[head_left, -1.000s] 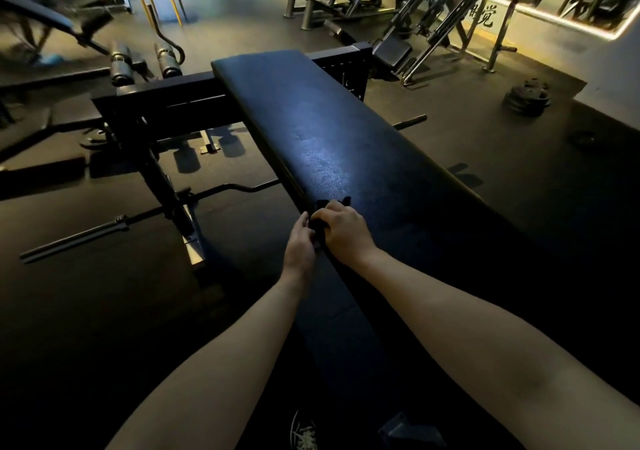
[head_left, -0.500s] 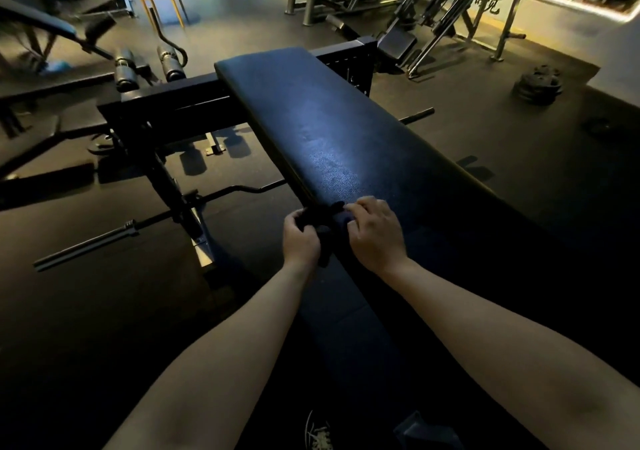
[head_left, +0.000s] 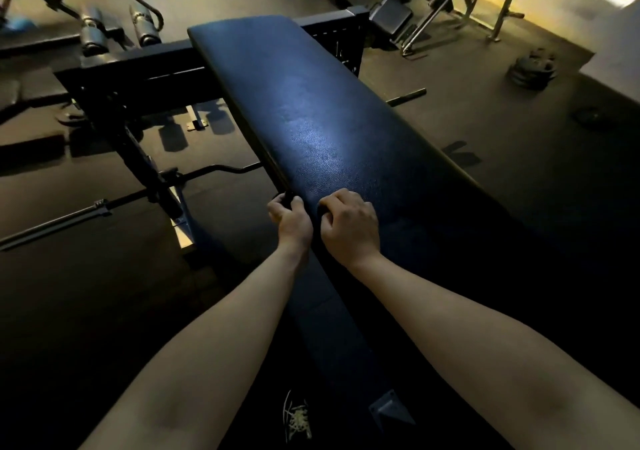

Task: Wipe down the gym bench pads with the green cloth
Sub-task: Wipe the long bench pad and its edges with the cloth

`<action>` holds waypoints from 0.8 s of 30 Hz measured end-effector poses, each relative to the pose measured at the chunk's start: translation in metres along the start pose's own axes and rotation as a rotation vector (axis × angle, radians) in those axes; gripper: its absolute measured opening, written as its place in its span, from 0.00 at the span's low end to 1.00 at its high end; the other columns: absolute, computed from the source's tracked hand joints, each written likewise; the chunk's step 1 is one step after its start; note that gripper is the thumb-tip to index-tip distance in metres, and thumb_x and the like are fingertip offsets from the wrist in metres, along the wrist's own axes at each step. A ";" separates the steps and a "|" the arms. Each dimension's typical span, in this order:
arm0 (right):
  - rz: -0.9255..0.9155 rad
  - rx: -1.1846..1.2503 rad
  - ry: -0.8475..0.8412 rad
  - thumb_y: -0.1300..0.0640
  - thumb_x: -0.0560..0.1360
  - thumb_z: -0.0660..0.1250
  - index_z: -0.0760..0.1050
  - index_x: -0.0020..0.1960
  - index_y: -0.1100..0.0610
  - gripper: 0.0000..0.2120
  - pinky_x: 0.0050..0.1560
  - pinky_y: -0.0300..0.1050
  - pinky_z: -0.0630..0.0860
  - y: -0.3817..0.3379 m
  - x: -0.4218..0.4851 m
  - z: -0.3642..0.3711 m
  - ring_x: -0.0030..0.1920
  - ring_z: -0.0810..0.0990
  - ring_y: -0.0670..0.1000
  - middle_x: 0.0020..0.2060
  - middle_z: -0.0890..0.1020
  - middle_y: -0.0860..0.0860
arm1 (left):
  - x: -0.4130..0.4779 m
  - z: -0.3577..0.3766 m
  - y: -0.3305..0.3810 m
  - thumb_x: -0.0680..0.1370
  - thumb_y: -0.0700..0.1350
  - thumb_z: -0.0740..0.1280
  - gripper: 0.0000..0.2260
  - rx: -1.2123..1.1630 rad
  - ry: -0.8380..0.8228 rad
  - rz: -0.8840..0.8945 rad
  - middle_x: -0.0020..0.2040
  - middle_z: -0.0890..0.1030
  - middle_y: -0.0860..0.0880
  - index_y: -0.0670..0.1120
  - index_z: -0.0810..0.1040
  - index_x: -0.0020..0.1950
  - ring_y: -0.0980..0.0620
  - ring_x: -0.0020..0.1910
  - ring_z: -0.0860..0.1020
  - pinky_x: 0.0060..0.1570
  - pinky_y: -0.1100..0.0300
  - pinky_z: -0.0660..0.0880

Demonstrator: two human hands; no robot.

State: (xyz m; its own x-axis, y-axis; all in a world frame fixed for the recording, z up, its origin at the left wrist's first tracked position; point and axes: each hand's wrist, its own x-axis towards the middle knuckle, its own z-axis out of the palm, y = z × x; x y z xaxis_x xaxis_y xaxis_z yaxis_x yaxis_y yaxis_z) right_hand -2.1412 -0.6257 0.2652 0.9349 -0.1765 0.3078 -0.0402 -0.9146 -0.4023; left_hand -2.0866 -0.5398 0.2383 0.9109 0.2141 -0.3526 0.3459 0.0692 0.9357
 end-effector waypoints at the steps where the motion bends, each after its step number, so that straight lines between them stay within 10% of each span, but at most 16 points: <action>1: 0.000 0.004 -0.008 0.55 0.70 0.60 0.81 0.48 0.52 0.12 0.48 0.50 0.69 0.000 -0.002 -0.003 0.51 0.78 0.55 0.46 0.80 0.50 | -0.005 -0.001 -0.001 0.82 0.43 0.61 0.08 0.013 0.014 -0.005 0.68 0.69 0.37 0.50 0.63 0.58 0.38 0.63 0.73 0.66 0.45 0.70; 9: -0.059 -0.077 -0.037 0.57 0.72 0.63 0.81 0.49 0.54 0.10 0.47 0.49 0.71 0.017 -0.044 -0.028 0.53 0.76 0.57 0.48 0.80 0.51 | -0.078 -0.008 -0.011 0.83 0.39 0.58 0.14 0.268 -0.005 0.036 0.68 0.64 0.36 0.37 0.65 0.67 0.40 0.60 0.73 0.46 0.66 0.62; 24: -0.059 -0.034 -0.069 0.54 0.73 0.61 0.78 0.55 0.49 0.13 0.58 0.52 0.66 0.037 -0.073 -0.041 0.60 0.72 0.54 0.55 0.78 0.47 | -0.121 -0.025 -0.013 0.84 0.47 0.60 0.19 0.193 0.043 0.136 0.70 0.67 0.38 0.43 0.62 0.73 0.40 0.65 0.72 0.66 0.56 0.68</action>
State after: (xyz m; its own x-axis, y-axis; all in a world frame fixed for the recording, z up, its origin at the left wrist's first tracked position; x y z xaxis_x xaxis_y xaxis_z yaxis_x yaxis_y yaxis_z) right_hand -2.2259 -0.6618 0.2631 0.9581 -0.0978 0.2694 0.0045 -0.9347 -0.3555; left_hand -2.2070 -0.5421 0.2686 0.9430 0.2507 -0.2190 0.2613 -0.1501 0.9535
